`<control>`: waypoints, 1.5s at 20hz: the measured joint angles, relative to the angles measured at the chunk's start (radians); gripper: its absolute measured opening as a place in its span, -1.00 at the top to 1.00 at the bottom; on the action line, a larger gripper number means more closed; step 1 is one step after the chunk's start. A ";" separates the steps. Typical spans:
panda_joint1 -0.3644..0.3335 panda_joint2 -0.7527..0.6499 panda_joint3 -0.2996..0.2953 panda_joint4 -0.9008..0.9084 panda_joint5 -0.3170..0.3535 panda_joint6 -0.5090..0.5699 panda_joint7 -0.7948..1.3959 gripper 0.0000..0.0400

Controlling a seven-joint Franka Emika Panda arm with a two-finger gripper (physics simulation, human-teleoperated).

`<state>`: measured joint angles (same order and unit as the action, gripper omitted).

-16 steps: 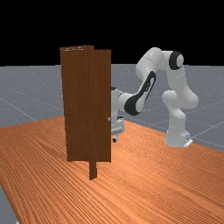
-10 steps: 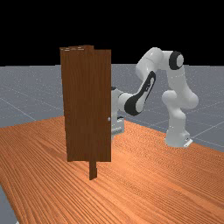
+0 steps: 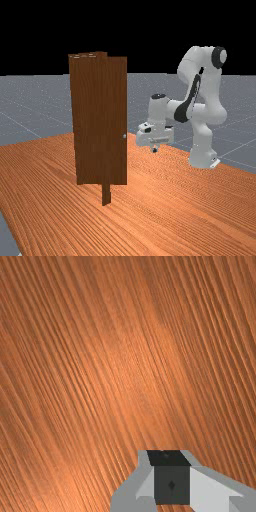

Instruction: Open the door

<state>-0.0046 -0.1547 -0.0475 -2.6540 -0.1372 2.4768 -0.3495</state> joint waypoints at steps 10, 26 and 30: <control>0.252 0.134 0.315 0.184 0.057 -0.089 0.631 1.00; 0.134 0.916 0.269 1.379 -0.077 -0.461 -0.066 1.00; -0.026 0.819 0.316 1.209 -0.067 -0.380 -0.452 1.00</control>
<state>-0.0306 0.6644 0.2685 -1.4453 -0.2043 2.0967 -0.8013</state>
